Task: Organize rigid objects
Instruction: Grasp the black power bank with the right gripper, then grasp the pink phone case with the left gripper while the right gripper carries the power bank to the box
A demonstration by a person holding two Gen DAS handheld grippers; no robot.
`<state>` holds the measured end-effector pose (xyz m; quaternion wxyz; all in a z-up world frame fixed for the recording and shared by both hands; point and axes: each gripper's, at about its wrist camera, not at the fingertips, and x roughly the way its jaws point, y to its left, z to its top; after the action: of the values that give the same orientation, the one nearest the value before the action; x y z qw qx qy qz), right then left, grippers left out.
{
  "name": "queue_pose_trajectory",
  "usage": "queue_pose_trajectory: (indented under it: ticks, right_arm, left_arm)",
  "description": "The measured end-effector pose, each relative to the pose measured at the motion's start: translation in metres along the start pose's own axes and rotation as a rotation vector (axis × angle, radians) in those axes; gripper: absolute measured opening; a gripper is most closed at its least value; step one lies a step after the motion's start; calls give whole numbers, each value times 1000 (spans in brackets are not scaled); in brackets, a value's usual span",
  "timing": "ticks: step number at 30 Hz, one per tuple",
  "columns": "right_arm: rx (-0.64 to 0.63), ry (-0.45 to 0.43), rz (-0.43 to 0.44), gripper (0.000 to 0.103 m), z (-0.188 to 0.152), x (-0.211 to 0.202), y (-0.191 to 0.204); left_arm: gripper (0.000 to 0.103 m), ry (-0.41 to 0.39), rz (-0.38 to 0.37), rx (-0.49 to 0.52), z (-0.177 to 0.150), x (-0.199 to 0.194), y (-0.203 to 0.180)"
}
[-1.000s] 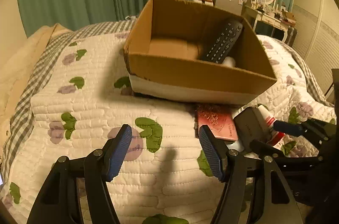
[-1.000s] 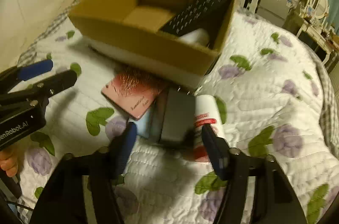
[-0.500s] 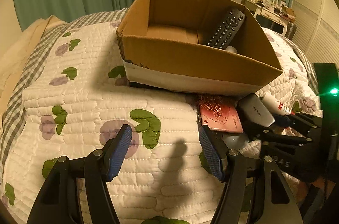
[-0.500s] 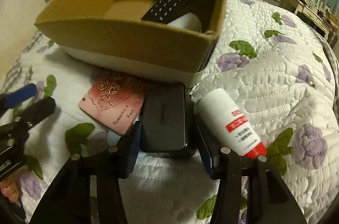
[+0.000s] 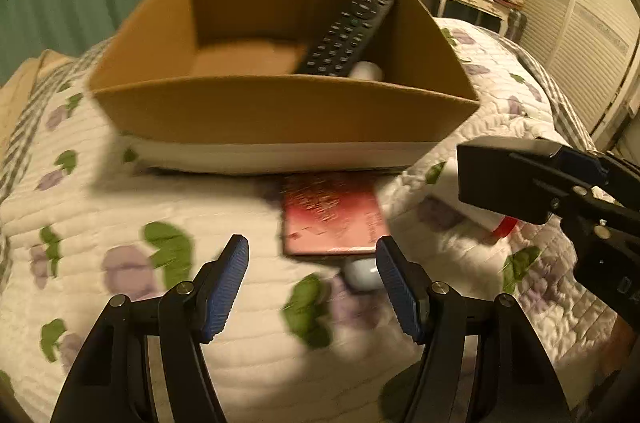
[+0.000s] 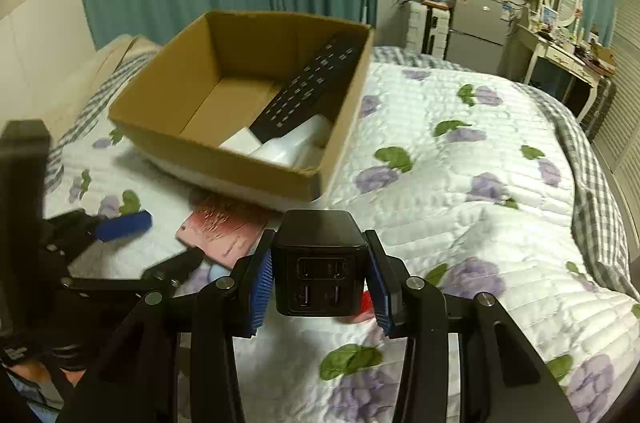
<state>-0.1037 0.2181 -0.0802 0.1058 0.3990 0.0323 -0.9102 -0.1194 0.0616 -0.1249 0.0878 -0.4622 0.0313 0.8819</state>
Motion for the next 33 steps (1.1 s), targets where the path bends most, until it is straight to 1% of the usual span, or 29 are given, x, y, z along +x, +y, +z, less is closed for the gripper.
queue_pose_trajectory:
  ticks: [3,4,5,7,8,10,12,14,17,19,21,24,28,31,33]
  right_arm:
    - [28,4,3,42,5,3,-6]
    - [34,9,3,42,5,4,-7]
    - [39,9,3,42,4,5,-9]
    - [48,12,10,42,5,5,-12]
    - [51,12,16,42,5,5,-13]
    - [53,13,20,42,5,5,-13]
    - [55,14,22,42,5,6,-13]
    - [57,17,22,42,4,6,-13]
    - [57,21,19,42,4,8,-13]
    - [54,24,18,42,3,9,-13]
    - [48,23,13,42,2,8,-12]
    - [39,16,9,42,2,4,-11]
    - [22,-8,9,42,4,-9,-6]
    - [1,-40,12,42,9,-25,-1]
    - [-16,-67,14,42,14,-38,2]
  left_arm:
    - [69,20,-11,3,7,12,-7]
    - [69,27,-5,4,8,16,-8]
    - [69,37,16,6,10,24,-10]
    - [69,35,16,-2,11,30,-11]
    - [70,32,13,-12,12,33,-11]
    - [74,38,18,-18,14,38,-12]
    - [76,60,49,7,14,48,-17]
    - [77,51,68,31,13,50,-22]
    - [77,64,82,16,16,58,-20]
    - [77,62,90,25,15,57,-22]
    - [70,52,81,36,13,50,-23]
    - [70,41,49,24,8,35,-19]
    - [70,9,29,8,0,8,-15]
    - [70,-26,18,-9,-4,-18,-8]
    - [70,-58,9,-27,-7,-42,-3]
